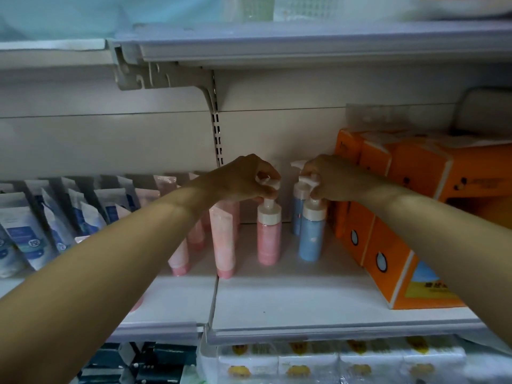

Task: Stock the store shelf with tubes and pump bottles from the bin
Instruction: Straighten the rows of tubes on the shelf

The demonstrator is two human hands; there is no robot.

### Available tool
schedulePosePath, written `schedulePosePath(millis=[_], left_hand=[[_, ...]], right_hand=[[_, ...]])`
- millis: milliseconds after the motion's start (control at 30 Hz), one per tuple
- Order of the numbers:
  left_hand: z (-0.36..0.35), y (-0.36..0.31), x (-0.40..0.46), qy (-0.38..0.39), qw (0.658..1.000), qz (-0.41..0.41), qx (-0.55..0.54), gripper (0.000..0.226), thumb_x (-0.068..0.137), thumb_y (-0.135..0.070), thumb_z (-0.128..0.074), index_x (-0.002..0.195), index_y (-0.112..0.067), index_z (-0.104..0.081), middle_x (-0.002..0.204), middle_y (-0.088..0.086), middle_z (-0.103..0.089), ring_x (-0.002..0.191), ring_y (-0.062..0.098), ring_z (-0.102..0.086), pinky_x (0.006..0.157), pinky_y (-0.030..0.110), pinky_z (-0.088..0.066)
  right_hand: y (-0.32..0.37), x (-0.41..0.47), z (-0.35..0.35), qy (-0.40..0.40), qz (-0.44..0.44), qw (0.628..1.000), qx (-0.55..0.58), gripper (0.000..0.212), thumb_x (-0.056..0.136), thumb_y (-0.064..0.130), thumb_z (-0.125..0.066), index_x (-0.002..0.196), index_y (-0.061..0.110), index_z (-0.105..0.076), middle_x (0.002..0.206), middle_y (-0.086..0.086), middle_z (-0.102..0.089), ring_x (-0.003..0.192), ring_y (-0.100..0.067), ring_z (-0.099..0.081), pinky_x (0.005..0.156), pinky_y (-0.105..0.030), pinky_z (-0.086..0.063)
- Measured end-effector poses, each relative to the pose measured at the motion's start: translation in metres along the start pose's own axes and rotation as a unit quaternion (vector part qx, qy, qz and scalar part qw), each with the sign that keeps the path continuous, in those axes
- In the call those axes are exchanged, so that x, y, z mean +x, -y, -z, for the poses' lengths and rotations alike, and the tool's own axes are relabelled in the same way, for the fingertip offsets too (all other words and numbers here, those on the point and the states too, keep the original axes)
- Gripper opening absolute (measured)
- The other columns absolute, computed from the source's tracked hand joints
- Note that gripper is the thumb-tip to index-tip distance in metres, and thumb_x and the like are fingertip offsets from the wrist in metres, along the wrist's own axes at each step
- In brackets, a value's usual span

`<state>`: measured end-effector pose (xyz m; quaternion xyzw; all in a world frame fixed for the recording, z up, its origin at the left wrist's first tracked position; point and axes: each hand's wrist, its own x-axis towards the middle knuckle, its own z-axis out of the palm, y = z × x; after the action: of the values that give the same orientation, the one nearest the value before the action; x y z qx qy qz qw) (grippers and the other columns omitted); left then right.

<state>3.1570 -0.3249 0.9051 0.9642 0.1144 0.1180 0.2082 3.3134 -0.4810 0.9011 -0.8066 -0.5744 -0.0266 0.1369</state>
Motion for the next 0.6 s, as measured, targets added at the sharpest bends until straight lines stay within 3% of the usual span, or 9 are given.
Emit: schedulePosePath(millis=[67, 200, 400, 467, 600], left_hand=[[0.000, -0.002, -0.001, -0.002, 1.000, 0.003, 0.001, 0.041, 0.080, -0.028, -0.075, 0.120, -0.023, -0.067, 0.113, -0.001, -0.065, 0.096, 0.009, -0.061, 0.070, 0.009, -0.042], [0.000, -0.004, -0.003, -0.006, 1.000, 0.004, -0.005, 0.041, 0.080, -0.027, -0.075, 0.120, -0.022, -0.067, 0.113, 0.001, -0.065, 0.091, 0.009, -0.064, 0.060, 0.000, -0.041], [0.000, -0.009, -0.009, -0.005, 0.999, 0.016, -0.028, 0.042, 0.082, -0.025, -0.074, 0.122, -0.022, -0.065, 0.118, 0.002, -0.061, 0.095, 0.015, -0.065, 0.060, 0.001, -0.044], [0.000, -0.012, -0.010, -0.004, 1.000, 0.024, -0.015, 0.044, 0.083, -0.029, -0.073, 0.125, -0.025, -0.062, 0.119, -0.001, -0.059, 0.098, 0.017, -0.065, 0.063, 0.003, -0.045], [-0.001, -0.018, -0.016, -0.020, 0.999, 0.031, 0.023, 0.054, 0.082, -0.036, -0.073, 0.133, -0.027, -0.055, 0.115, -0.003, -0.058, 0.106, 0.015, -0.059, 0.089, 0.022, -0.045]], right_hand=[[-0.002, 0.001, -0.002, -0.003, 0.007, 1.000, 0.011, 0.040, 0.073, 0.005, -0.072, 0.112, 0.009, -0.066, 0.149, 0.004, -0.043, 0.125, -0.024, -0.053, 0.095, -0.039, -0.050], [-0.003, 0.001, -0.002, -0.003, 0.009, 1.000, 0.017, 0.039, 0.076, 0.004, -0.071, 0.114, 0.006, -0.065, 0.151, 0.007, -0.040, 0.127, -0.022, -0.051, 0.098, -0.037, -0.049], [-0.005, 0.002, -0.007, 0.007, -0.006, 1.000, 0.009, 0.053, 0.071, 0.012, -0.073, 0.123, 0.010, -0.059, 0.149, 0.002, -0.043, 0.122, -0.023, -0.055, 0.093, -0.040, -0.052], [-0.004, 0.000, -0.005, 0.009, -0.006, 1.000, 0.005, 0.055, 0.071, 0.016, -0.074, 0.124, 0.012, -0.059, 0.149, 0.002, -0.043, 0.123, -0.023, -0.054, 0.094, -0.041, -0.051], [0.005, -0.007, 0.001, -0.007, -0.016, 1.000, -0.015, 0.053, 0.076, 0.028, -0.074, 0.125, 0.017, -0.057, 0.143, 0.000, -0.049, 0.119, -0.024, -0.054, 0.093, -0.036, -0.049]])
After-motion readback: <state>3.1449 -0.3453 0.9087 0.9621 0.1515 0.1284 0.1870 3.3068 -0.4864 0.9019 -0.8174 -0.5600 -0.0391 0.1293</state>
